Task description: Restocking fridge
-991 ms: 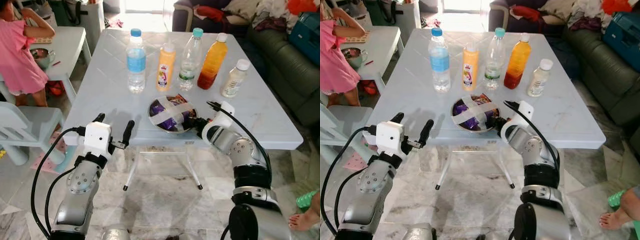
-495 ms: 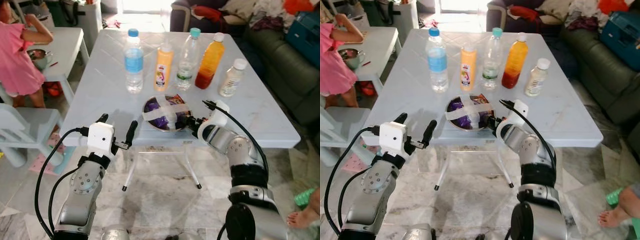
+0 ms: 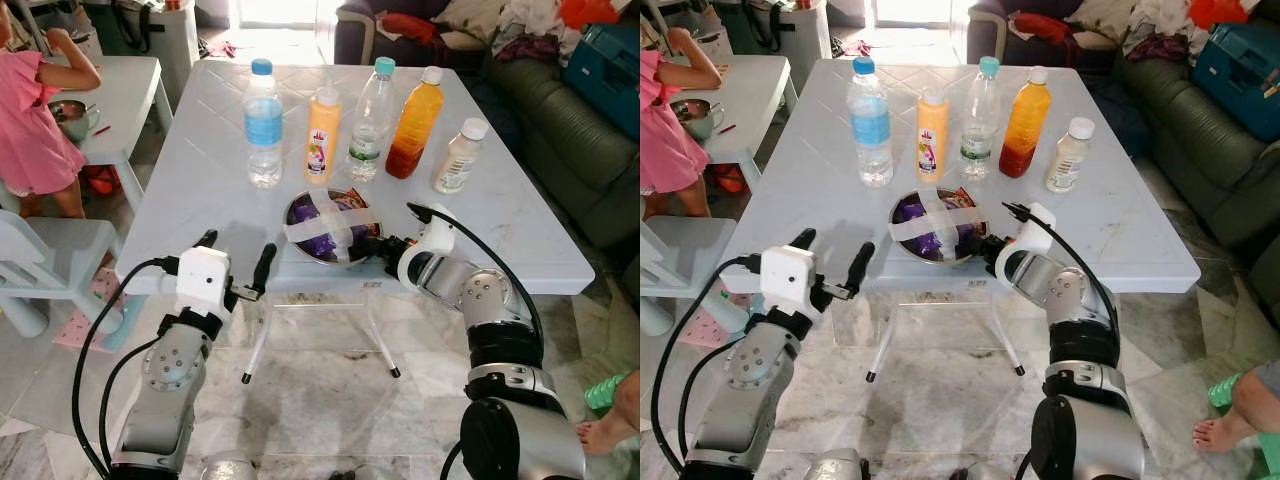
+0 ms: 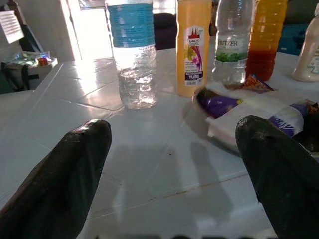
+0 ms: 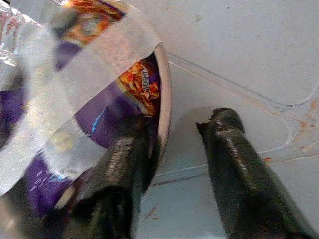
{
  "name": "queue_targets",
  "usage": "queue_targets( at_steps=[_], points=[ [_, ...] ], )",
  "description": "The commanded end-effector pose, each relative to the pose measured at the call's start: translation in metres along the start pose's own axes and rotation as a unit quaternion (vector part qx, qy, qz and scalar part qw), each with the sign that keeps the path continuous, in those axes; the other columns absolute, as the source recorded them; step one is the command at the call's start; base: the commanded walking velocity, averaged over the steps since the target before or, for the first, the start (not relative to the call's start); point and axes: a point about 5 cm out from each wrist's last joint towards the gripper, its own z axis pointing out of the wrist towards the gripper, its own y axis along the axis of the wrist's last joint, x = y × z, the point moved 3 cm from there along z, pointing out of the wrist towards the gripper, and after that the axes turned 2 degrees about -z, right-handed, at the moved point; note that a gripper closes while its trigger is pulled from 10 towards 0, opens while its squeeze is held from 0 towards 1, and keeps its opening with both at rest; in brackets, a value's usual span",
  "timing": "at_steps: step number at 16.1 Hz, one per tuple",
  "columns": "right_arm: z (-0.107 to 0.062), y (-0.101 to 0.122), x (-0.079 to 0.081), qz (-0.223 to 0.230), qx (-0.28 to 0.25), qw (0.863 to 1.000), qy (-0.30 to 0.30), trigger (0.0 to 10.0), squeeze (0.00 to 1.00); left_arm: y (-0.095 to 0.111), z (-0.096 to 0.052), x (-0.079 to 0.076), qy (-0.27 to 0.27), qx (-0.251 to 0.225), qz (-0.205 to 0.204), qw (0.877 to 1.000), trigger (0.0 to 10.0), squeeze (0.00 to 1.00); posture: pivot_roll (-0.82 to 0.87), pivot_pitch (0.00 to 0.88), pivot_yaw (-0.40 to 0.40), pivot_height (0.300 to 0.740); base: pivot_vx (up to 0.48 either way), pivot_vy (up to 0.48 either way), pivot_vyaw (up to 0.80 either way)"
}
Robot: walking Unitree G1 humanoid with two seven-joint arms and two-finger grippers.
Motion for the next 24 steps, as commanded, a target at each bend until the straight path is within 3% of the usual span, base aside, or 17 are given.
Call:
queue_targets(
  at_steps=[1,7,16,17,18,19,20,24],
  points=[
    [0.003,-0.024,-0.02,0.01,0.047,0.998,-0.038,0.0,0.0,0.003,0.0,-0.001,0.001,-0.004,0.005,1.0,10.0,0.0,0.12,0.011,-0.069,0.74,0.0,0.0,0.0],
    [0.003,-0.004,-0.045,0.022,0.009,0.997,-0.079,0.0,0.0,0.004,0.002,0.003,0.008,-0.007,0.011,1.0,10.0,0.0,0.13,0.01,-0.068,0.74,0.0,0.0,0.0],
    [-0.001,0.032,-0.039,0.002,-0.048,0.995,-0.086,0.0,0.0,0.006,0.003,0.005,0.016,-0.012,0.017,1.0,10.0,0.0,0.12,0.006,-0.065,0.74,0.0,0.0,0.0],
    [-0.001,0.032,-0.038,-0.004,-0.048,0.995,-0.084,1.1,0.0,0.006,0.004,0.005,0.016,-0.012,0.017,1.0,10.0,0.0,0.12,0.005,-0.065,0.74,0.0,0.0,0.0],
    [-0.001,0.029,-0.039,-0.008,-0.043,0.995,-0.086,8.2,0.0,0.006,0.004,0.004,0.016,-0.012,0.017,1.0,10.0,0.0,0.12,0.004,-0.066,0.74,0.0,0.0,0.0],
    [0.0,0.026,-0.04,-0.007,-0.04,0.995,-0.087,9.1,0.0,0.006,0.004,0.004,0.016,-0.013,0.017,1.0,10.0,0.0,0.12,0.004,-0.066,0.74,0.0,0.0,0.0],
    [0.001,0.024,-0.042,-0.005,-0.037,0.995,-0.089,10.0,1.0,0.006,0.005,0.004,0.016,-0.013,0.016,1.0,10.0,0.0,0.12,0.005,-0.067,0.74,0.0,0.0,0.0],
    [0.003,0.026,-0.038,-0.013,-0.039,0.996,-0.08,10.0,1.0,0.007,0.004,0.006,0.019,-0.014,0.019,1.0,10.0,0.0,0.13,0.0,-0.067,0.74,0.0,0.0,0.0]
  ],
)
